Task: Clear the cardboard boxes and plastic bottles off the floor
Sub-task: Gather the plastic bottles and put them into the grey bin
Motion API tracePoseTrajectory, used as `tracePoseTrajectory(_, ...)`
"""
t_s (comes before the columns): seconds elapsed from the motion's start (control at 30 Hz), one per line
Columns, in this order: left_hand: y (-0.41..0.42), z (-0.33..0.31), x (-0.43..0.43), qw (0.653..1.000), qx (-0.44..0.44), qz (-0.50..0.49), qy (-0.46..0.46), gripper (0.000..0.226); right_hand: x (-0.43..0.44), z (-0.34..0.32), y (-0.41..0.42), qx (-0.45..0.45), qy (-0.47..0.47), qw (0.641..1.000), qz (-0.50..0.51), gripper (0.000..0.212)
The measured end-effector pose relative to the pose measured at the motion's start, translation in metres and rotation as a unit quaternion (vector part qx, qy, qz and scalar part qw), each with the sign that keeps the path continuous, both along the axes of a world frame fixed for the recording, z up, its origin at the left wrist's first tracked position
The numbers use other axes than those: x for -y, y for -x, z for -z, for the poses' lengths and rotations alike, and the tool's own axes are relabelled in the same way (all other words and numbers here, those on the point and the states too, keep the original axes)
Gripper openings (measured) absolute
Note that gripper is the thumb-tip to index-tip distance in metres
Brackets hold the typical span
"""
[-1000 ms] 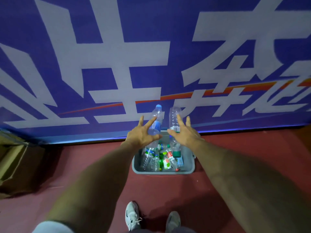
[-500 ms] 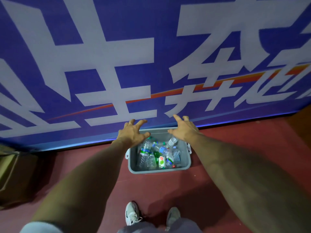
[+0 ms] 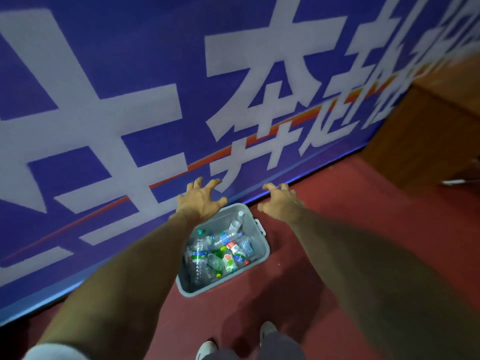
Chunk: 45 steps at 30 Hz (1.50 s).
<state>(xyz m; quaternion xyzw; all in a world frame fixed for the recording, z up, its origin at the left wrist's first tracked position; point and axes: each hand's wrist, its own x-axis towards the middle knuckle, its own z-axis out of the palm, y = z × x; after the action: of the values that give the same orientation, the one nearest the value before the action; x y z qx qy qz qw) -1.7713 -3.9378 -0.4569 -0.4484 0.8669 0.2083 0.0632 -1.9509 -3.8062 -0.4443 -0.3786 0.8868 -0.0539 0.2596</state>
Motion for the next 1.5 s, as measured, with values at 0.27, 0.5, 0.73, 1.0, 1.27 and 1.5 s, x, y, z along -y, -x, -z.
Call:
tracePoseTrajectory(0.27,0.027,-0.005,-0.025,0.987,-0.022,0.157,-0.015,0.064,-0.072,-0.012,-0.012,-0.013,-0.019,0.985,0.169,0.066)
tracePoseTrajectory(0.5,0.074,-0.020,-0.116,0.960,-0.059,0.273,-0.008,0.065,-0.206,-0.024,-0.023,-0.032,-0.025,0.958,0.283,0.071)
tracePoseTrajectory(0.73,0.110,-0.044,-0.280,0.915,-0.103,0.390,-0.001,0.065,-0.376,-0.054,-0.054,-0.083,-0.024,0.921,0.380,0.067)
tracePoseTrajectory(1.0,0.092,-0.055,-0.520,0.857,-0.123,0.500,-0.030,0.065,-0.605,-0.070,-0.128,-0.132,-0.029,0.869,0.475,0.067)
tracePoseTrajectory(1.27,0.094,-0.058,-0.734,0.773,-0.115,0.623,-0.038,0.066,-0.795,-0.059,-0.174,-0.102,-0.031,0.792,0.601,0.071)
tracePoseTrajectory(1.5,0.126,-0.034,-0.929,0.677,-0.079,0.731,-0.044,0.067,-0.951,-0.029,-0.196,-0.076,-0.038,0.702,0.707,0.075)
